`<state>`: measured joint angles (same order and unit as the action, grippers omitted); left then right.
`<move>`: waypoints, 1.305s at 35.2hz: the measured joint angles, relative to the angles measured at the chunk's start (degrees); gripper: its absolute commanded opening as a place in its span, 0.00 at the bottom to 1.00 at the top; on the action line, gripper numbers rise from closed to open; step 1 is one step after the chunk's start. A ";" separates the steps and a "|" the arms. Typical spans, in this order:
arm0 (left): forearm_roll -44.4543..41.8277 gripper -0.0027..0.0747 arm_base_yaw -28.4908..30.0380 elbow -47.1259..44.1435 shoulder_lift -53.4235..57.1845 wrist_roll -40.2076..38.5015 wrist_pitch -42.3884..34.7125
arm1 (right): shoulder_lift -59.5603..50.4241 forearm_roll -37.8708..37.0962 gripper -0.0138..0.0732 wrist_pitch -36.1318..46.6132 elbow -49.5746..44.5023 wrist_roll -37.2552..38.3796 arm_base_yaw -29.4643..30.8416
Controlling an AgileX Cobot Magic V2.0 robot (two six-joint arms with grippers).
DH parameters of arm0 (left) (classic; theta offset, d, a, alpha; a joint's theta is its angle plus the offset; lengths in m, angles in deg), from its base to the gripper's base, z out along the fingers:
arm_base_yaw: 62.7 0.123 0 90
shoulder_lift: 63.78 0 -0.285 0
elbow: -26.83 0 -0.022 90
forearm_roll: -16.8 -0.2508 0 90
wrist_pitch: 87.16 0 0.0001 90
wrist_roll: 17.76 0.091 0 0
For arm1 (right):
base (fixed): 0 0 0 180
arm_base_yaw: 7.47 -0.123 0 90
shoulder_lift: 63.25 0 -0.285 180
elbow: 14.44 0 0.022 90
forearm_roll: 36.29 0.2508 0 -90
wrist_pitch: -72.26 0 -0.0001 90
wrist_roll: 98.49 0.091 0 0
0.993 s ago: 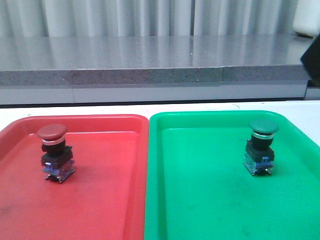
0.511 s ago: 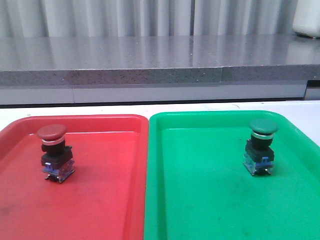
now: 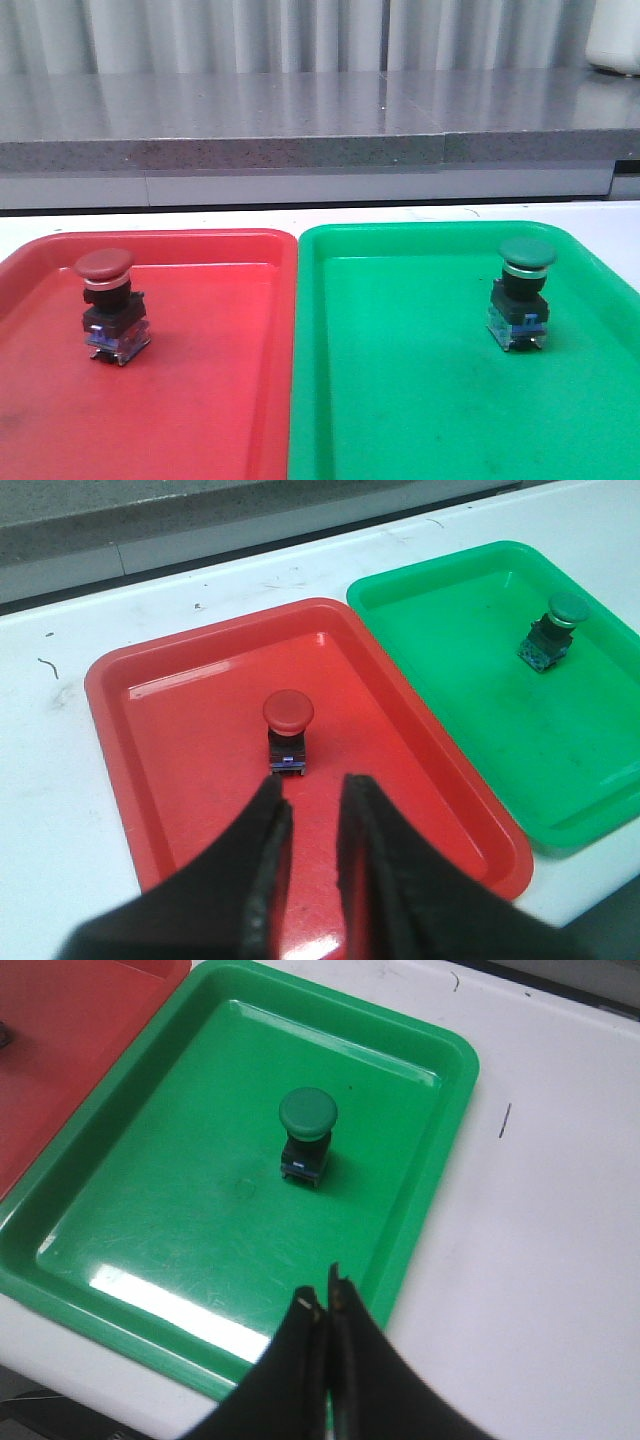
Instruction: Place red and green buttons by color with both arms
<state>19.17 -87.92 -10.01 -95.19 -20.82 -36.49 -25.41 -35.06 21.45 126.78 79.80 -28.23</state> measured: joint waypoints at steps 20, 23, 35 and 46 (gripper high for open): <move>-2.87 0.01 0.61 -4.05 3.69 0.57 -5.25 | 0.00 -0.13 0.08 -0.18 0.00 0.00 0.00; -7.24 0.01 2.74 -7.71 7.19 0.96 -10.48 | 0.00 -0.13 0.08 -0.13 0.00 0.00 0.00; -9.91 0.01 17.61 -29.66 21.27 1.19 -32.82 | 0.00 -0.13 0.08 -0.21 0.00 0.00 0.00; 1.22 0.01 25.59 -40.62 23.89 1.19 -46.00 | 0.00 -0.13 0.08 -0.49 0.00 0.00 0.00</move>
<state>20.39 -62.32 -50.64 -71.30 -19.63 -82.48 -25.41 -35.19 20.96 126.78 79.80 -28.23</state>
